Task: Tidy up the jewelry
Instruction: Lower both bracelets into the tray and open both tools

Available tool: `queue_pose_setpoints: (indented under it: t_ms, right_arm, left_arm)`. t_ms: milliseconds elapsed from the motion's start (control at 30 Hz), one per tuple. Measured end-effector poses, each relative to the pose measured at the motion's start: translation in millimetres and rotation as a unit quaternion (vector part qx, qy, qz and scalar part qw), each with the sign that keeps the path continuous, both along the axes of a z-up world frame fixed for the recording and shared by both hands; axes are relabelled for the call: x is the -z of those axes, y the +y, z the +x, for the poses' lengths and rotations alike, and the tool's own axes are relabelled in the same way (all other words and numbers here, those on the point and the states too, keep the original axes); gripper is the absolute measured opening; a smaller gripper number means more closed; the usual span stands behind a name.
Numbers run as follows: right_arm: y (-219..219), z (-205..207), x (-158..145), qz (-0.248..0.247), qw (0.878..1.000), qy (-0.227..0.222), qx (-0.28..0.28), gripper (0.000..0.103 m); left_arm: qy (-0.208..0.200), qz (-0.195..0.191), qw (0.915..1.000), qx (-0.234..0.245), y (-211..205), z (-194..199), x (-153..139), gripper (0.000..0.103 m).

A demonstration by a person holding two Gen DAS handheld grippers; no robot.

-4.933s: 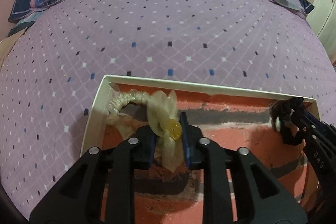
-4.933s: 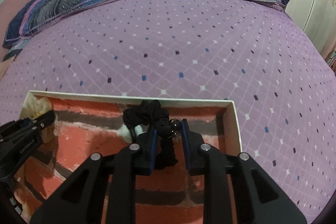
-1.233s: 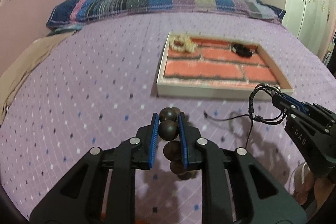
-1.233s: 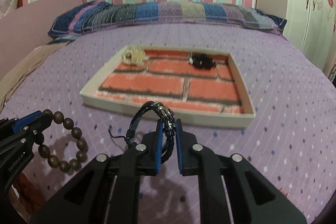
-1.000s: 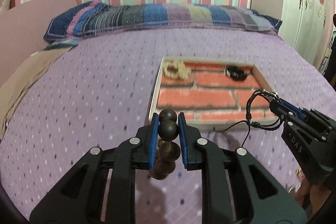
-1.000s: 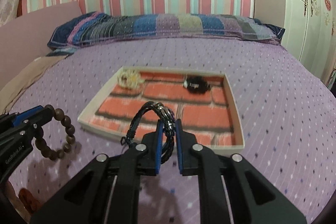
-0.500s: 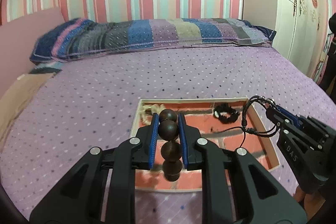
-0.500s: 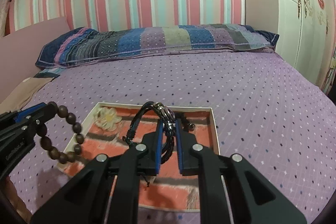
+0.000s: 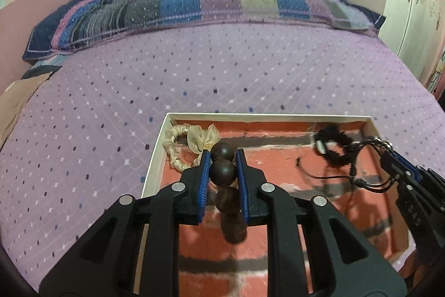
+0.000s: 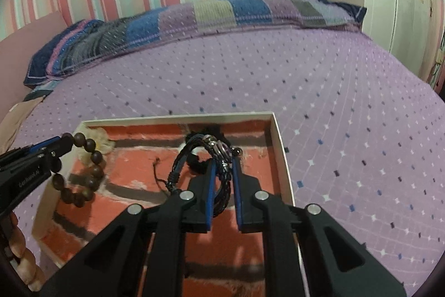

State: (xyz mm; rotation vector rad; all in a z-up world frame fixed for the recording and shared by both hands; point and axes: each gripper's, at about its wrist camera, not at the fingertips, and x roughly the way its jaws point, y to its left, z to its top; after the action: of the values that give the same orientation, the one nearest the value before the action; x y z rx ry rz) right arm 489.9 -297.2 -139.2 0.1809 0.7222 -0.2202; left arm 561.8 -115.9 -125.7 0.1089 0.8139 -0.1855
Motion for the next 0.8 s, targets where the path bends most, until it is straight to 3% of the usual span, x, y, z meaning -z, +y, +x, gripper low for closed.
queue_pose_setpoints:
  t_ms: [267,400,600,800]
  right_arm:
    - [-7,22,22,0.017,0.999,0.040,0.012,0.012]
    - [-7,32,26,0.012,0.998,0.057,0.014,0.012]
    - [-11,38,37,0.028,0.996,0.087,0.016,0.012]
    - [-7,42,39,0.014,0.995,0.102,0.013,0.012]
  left_arm:
    - [0.021,0.031,0.9991,-0.019,0,28,23,0.017]
    - [0.041,0.028,0.9984,-0.026,4,38,31,0.017]
    - [0.062,0.070,0.9954,-0.021,-8,45,44,0.017]
    - [0.074,0.085,0.9932,-0.028,-9,49,48,0.021]
